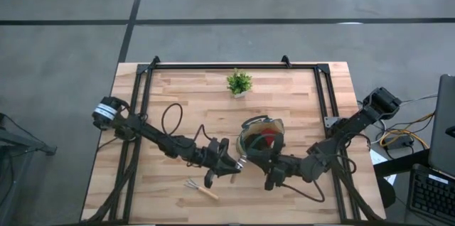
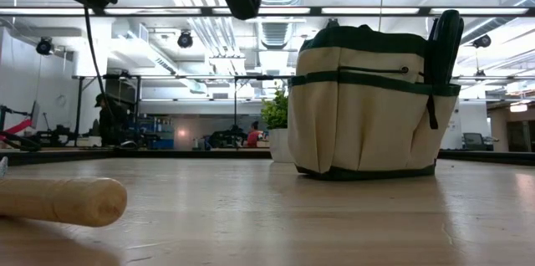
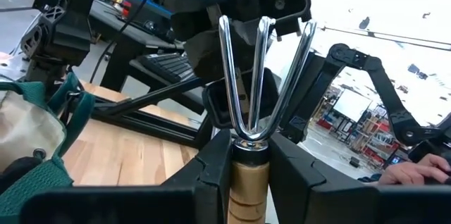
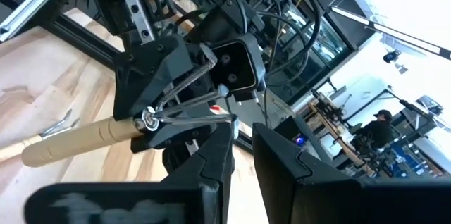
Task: Pick & Place Garden tools in Gardening bag
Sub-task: Put the top hand rake into the side pocket of the gardening bag
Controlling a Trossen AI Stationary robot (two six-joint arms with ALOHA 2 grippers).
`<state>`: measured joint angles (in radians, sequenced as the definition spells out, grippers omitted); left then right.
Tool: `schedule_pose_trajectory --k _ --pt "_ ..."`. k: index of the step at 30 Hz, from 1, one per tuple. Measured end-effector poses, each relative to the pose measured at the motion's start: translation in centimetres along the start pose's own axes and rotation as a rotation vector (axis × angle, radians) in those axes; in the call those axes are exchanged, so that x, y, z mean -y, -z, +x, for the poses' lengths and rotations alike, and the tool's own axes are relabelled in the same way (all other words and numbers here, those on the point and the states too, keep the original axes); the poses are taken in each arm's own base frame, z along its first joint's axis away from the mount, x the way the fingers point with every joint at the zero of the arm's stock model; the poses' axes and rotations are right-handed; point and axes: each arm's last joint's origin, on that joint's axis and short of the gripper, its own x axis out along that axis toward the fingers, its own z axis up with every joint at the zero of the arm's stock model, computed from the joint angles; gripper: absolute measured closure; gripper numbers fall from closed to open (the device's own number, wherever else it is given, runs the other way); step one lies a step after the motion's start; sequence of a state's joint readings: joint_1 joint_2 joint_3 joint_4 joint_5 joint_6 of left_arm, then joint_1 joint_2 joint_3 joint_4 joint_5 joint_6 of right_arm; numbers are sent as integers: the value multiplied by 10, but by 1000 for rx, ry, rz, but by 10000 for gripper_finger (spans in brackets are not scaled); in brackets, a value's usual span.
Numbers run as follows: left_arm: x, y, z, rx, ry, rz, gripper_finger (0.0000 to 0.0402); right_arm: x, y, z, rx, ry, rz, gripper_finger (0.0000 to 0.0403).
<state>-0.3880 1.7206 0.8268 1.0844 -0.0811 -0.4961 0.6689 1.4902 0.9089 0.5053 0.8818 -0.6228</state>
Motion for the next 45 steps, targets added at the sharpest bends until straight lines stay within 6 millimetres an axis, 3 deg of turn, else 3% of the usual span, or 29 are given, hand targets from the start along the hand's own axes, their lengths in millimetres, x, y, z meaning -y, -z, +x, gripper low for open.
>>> schedule_pose_trajectory --k 8,20,30,45 --pt "0 0 0 0 -1 1 328 0 0 0 -2 -2 14 393" --pt "0 1 0 -7 -3 6 311 -1 1 0 -5 -3 40 395" --pt "-1 3 -1 -31 -4 -1 328 -3 2 0 16 -66 24 394" --pt "-1 2 1 -35 -18 -7 323 3 4 7 7 -45 53 312"
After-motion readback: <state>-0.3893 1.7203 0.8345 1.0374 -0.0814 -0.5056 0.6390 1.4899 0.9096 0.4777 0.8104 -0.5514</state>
